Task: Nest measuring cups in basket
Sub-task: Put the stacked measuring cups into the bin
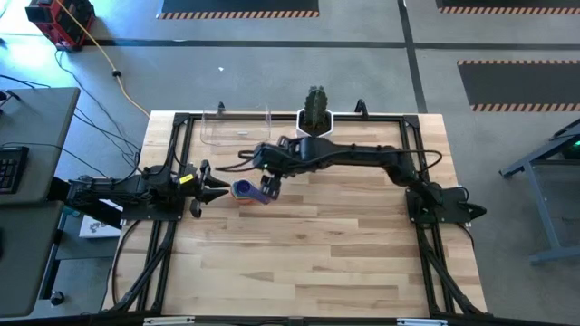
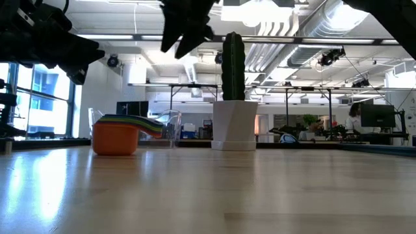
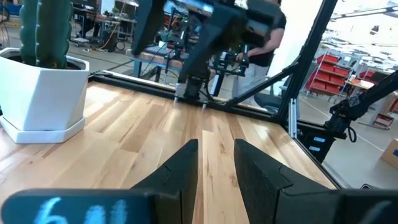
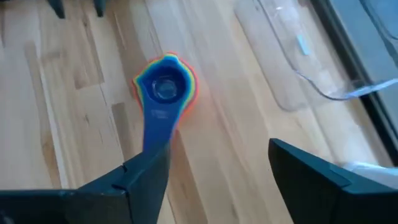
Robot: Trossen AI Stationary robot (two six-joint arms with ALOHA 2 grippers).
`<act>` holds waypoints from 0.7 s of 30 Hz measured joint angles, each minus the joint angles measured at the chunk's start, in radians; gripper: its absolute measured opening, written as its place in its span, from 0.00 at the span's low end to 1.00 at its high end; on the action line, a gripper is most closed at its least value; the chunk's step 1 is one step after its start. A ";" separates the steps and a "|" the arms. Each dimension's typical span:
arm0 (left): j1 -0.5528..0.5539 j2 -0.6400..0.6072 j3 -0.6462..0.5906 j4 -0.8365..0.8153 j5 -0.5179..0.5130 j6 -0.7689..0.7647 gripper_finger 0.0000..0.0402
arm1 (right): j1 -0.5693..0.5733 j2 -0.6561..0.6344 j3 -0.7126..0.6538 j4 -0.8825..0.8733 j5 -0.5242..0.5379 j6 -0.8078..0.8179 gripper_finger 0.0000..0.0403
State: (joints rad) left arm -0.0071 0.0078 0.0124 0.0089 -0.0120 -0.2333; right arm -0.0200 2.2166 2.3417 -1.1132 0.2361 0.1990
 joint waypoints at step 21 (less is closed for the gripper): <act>0.000 0.000 0.000 -0.001 0.000 0.000 0.23 | -0.006 -0.570 -0.575 0.139 0.204 -0.068 0.71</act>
State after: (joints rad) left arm -0.0070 0.0078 0.0124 0.0078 -0.0116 -0.2332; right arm -0.0257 1.6463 1.7662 -0.9746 0.4398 0.1310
